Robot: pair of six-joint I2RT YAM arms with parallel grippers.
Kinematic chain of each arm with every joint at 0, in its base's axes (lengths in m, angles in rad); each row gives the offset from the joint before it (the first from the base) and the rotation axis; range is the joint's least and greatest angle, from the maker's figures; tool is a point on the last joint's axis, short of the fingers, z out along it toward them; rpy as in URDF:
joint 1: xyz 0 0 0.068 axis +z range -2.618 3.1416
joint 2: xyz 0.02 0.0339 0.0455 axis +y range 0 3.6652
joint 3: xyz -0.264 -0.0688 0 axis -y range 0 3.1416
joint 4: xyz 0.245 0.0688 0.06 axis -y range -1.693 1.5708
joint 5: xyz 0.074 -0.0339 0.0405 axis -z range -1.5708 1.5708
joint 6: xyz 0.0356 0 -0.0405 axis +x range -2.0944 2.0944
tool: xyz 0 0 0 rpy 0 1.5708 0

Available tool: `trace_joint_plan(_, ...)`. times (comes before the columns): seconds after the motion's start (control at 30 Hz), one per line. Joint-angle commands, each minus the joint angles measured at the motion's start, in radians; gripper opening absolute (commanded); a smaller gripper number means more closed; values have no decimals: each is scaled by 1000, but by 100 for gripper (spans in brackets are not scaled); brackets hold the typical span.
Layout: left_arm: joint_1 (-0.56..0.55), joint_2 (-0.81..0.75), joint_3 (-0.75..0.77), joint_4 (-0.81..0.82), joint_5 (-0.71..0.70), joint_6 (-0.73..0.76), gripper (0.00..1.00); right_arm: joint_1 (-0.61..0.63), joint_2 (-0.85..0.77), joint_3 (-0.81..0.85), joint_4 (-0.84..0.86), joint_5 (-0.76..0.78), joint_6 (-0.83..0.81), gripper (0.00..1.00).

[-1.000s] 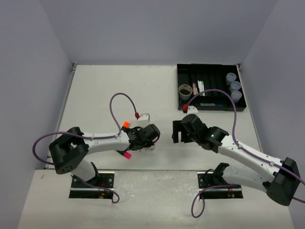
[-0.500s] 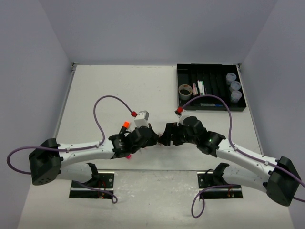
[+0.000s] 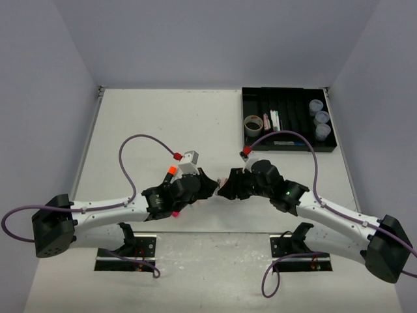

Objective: Sort the stationery into containers
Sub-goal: Pick up the stapler from the center of the board, then place the stapler in the storage box.

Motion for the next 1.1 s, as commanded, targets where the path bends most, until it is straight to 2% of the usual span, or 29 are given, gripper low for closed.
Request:
trace_joint_plan(0.0, -6, -34, -14, 116, -16, -2, 0, 1, -21, 0, 59, -26, -10, 44)
trace_joint_plan(0.07, -6, -31, -15, 137, -3, 4, 0, -1, -18, 5, 64, -29, -18, 36)
trace_joint_plan(0.2, -6, -18, -14, 152, 21, 20, 0, 0, -34, 14, 60, -6, -31, 4)
trace_joint_plan(0.23, -6, -16, -14, 153, 21, 23, 0, -1, -39, 14, 60, 5, -35, 0)
trace_joint_plan(0.27, -6, -15, -14, 153, 21, 28, 6, -1, -42, 15, 59, 22, -43, 0)
trace_joint_plan(0.33, -6, -12, -16, 152, 22, 38, 43, -9, -41, 21, 56, 53, -61, 0)
trace_joint_plan(0.37, -6, -9, -16, 149, 19, 40, 52, -23, -34, 25, 52, 62, -68, 0)
trace_joint_plan(0.43, -6, -2, 7, 83, -7, 31, 92, -77, -7, 38, 30, 38, -79, 0)
trace_joint_plan(0.47, -6, 1, 21, 44, -36, 27, 100, -114, 11, 44, 18, 33, -90, 0)
trace_joint_plan(0.53, -5, -1, 66, -83, -88, 23, 100, -155, 28, 76, -28, 72, -111, 0)
trace_joint_plan(0.57, -2, -9, 102, -198, -146, 17, 100, -193, 44, 104, -60, 124, -136, 0)
trace_joint_plan(0.63, 3, -43, 128, -318, -261, 1, 100, -288, 61, 145, -146, 173, -176, 0)
trace_joint_plan(0.67, 3, -68, 134, -365, -273, -4, 100, -303, 67, 163, -162, 166, -179, 0)
trace_joint_plan(0.7, 4, -116, 140, -432, -347, -10, 100, -401, 77, 193, -184, 138, -201, 0)
trace_joint_plan(0.73, 5, -151, 145, -467, -368, -6, 100, -434, 89, 222, -200, 147, -215, 0)
trace_joint_plan(0.9, 6, -289, 198, -614, -385, 60, 100, -558, 249, 433, -296, 249, -322, 0)
trace_joint_plan(1.07, 5, -367, 323, -847, -357, 130, 100, -679, 575, 785, -409, 277, -441, 0)
